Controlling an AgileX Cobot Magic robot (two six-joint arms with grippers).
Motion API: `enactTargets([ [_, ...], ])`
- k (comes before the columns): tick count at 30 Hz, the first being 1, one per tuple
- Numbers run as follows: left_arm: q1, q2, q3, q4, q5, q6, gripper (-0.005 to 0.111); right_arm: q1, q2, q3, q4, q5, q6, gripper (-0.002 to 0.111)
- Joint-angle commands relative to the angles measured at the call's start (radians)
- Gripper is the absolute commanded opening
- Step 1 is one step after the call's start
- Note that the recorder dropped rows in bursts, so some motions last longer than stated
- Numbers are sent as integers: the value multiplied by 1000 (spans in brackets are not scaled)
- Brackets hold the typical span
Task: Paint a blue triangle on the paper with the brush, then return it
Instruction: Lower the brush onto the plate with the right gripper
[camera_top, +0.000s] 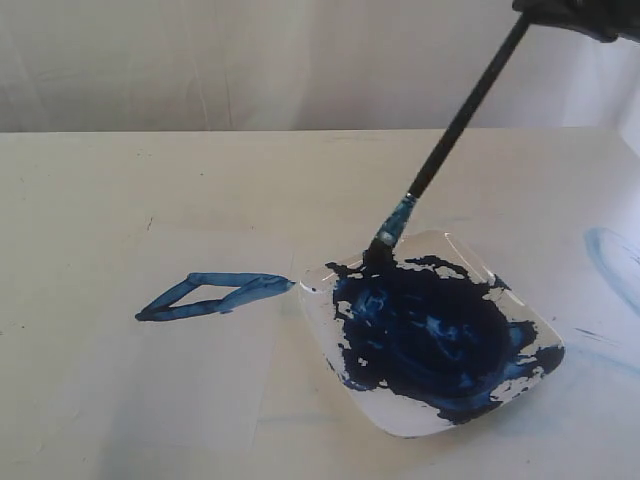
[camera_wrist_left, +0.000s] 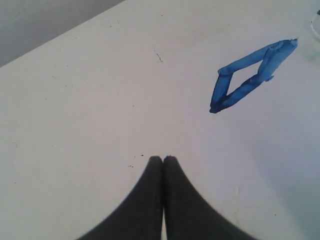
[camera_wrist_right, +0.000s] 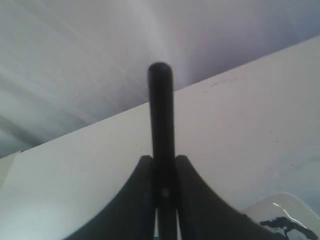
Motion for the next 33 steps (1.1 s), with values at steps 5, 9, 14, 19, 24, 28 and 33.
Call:
enactTargets([
  [5,2,-31,14,-15,-14,-13,0,-148,227,-7,92,152,43,0],
  [9,2,-35,14,-34,-14,-9,0,-153,320,-7,149,148,43,0],
  [14,2,-36,14,-34,-14,-1,0,-153,397,-7,149,140,59,0],
  [19,2,-36,51,-54,-55,-2,0,-170,463,-7,149,166,64,0],
  [24,2,-63,73,-79,-89,-2,0,-207,513,-7,147,208,65,0],
  [28,2,-93,92,-79,-100,-2,0,-221,533,-7,145,210,65,0],
  [33,2,-103,102,-85,-115,-2,0,-221,564,-7,150,209,65,0],
])
